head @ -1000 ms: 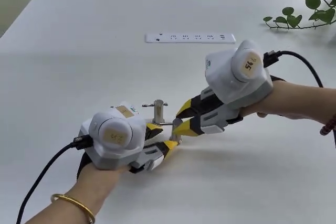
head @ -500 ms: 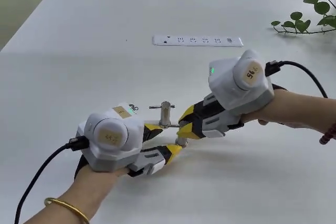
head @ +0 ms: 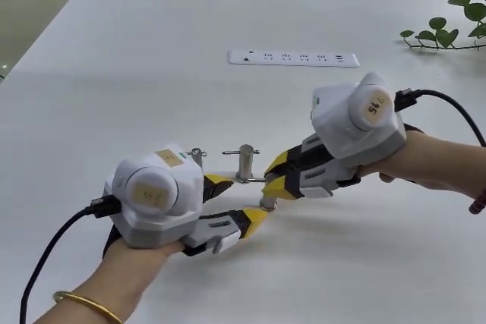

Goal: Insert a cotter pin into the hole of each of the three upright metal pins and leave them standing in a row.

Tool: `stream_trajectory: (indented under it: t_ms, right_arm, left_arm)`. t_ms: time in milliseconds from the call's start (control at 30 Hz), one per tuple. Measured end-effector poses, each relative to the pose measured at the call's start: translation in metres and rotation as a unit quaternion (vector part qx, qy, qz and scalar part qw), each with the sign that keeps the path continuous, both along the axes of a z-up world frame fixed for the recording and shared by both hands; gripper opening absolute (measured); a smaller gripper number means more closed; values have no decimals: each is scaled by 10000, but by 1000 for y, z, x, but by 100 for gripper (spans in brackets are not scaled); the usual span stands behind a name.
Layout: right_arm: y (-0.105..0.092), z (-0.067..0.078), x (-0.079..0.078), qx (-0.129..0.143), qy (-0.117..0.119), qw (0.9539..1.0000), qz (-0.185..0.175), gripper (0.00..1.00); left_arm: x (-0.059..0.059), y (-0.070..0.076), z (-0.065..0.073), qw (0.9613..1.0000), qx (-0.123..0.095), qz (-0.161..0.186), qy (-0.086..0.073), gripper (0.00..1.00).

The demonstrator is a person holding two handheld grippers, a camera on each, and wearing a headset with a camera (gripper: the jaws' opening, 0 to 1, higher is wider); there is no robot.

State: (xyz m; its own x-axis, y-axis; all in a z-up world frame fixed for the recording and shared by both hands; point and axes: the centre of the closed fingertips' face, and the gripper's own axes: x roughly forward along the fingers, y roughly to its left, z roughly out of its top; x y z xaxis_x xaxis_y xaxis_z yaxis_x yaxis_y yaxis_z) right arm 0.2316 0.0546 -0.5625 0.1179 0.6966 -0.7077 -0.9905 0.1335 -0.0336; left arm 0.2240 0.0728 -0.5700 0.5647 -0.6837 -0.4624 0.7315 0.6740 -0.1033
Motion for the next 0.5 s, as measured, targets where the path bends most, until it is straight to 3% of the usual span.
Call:
stream_trajectory:
  t_ms: [233,500]
  right_arm:
    - [0,1,-1,27,-10,10000,-26,8]
    - [-5,3,0,48,-18,10000,-71,8]
  left_arm:
    - [-1,10,11,9997,-88,221,-51,43]
    - [-6,32,24,9988,-95,475,-107,45]
